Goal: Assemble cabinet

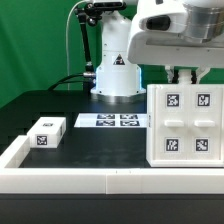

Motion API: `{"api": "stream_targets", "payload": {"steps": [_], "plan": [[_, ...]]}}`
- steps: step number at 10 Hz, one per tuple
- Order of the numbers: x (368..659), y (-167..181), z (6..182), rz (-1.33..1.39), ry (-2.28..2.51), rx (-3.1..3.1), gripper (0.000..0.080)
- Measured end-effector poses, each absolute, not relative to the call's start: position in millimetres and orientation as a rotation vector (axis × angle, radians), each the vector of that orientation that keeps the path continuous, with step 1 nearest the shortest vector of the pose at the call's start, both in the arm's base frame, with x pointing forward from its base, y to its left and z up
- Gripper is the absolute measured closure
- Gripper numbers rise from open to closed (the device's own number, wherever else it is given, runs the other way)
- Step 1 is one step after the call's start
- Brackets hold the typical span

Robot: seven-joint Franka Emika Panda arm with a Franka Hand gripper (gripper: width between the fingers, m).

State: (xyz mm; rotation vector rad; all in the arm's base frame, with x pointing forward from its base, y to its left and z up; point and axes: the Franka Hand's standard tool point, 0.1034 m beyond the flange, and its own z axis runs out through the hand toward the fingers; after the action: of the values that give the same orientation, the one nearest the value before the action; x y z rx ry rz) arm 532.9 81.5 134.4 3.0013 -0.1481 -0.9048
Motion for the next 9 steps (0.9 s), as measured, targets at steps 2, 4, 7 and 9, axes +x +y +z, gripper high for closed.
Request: {"api": "stream_targets", "payload": {"steps": [2,4,7,9], "plan": [[532.8,81.5,134.1,-0.905,-0.148,3.001,0.0578],[532.6,81.5,133.9,-0.906,-0.148,3.001,0.0227],[532.4,81.5,133.8,-0.906,-0.148,3.001,0.0011],[532.4,81.5,133.8,-0.907,-0.148,3.001,0.0003]]}}
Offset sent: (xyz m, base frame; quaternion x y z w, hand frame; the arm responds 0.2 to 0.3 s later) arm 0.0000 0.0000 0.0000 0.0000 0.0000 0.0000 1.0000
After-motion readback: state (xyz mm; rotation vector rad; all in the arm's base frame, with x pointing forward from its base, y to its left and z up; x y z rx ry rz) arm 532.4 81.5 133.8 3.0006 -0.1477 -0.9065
